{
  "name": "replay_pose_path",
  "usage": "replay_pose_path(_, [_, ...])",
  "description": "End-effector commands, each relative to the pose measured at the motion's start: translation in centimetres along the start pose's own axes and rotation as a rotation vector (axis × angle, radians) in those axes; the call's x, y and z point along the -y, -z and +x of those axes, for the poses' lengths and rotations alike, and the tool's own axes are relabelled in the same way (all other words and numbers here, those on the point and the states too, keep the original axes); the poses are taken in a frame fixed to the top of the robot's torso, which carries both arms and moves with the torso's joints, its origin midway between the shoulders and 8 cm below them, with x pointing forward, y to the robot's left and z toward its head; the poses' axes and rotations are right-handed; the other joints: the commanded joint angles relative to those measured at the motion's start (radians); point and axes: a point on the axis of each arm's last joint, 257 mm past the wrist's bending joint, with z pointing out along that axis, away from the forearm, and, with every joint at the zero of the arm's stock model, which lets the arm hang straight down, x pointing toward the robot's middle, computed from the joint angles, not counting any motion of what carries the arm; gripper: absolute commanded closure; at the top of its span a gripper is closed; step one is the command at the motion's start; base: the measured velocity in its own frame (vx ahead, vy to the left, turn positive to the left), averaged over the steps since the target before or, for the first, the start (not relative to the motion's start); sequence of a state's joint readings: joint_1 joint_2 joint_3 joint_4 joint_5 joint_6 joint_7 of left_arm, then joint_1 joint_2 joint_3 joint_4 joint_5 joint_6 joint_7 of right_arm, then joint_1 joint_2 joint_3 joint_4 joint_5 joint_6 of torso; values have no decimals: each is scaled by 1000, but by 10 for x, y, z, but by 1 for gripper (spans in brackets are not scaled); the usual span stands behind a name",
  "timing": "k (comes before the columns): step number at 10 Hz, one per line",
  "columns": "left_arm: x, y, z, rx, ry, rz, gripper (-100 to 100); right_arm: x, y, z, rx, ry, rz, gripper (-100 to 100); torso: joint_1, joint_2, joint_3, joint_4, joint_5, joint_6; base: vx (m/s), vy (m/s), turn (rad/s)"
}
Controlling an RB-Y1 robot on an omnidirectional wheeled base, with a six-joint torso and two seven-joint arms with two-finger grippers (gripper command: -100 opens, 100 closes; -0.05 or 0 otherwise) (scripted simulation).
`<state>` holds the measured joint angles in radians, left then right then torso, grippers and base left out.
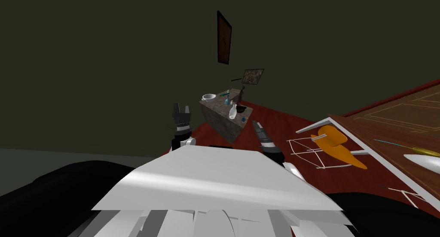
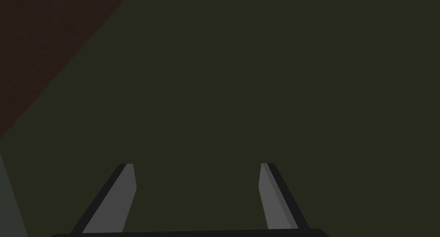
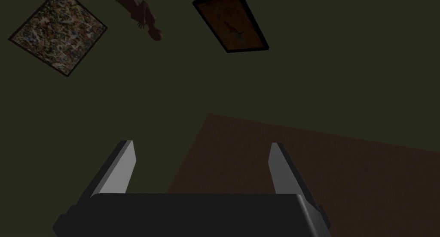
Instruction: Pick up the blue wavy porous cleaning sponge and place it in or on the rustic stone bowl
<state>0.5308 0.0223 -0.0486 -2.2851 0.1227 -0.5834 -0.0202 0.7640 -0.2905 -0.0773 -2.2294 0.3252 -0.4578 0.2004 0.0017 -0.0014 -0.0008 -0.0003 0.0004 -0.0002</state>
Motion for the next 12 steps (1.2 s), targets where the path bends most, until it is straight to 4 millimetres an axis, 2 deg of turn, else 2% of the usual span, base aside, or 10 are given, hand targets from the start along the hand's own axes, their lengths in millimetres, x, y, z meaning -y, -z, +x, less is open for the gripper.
replay_pose_path(1, [0,0,0,0,0,0,0,17,17,16,-92,105,42,-100,0,0,0,0,0,0,38,49,313])
replay_pose_path(4, [0,0,0,0,0,0,0,31,35,32,-181,205,74,-100,0,0,0,0,0,0,33,23,121])
replay_pose_path(5, [0,0,0,0,0,0,0,45,52,42,-253,277,101,-100,-1,0,0,0,0,0,40,27,219])
replay_pose_path(6, [0,0,0,0,0,0,0,45,53,44,-259,289,99,-100,0,-1,0,0,0,0,36,17,110])
replay_pose_path(7, [0,0,0,0,0,0,0,58,72,53,-332,358,124,-100,-1,0,0,0,0,1,42,27,233])
replay_pose_path(8, [0,0,0,0,0,0,0,58,72,55,-340,373,120,-100,0,-1,0,0,0,0,40,17,92])
replay_pose_path(9, [0,0,0,0,0,0,0,72,93,63,-415,443,142,-100,-1,-1,-1,0,0,1,50,18,200])
replay_pose_path(10, [0,0,0,0,0,0,0,72,94,64,-424,458,138,-100,-1,-1,-1,0,0,0,43,17,99])
replay_pose_path(11, [0,0,0,0,0,0,0,84,113,71,-497,530,150,-100,0,-1,-1,0,0,1,54,30,199])
replay_pose_path(12, [0,0,0,0,0,0,0,85,117,73,-510,544,150,-100,0,-1,-1,0,0,0,47,17,131])
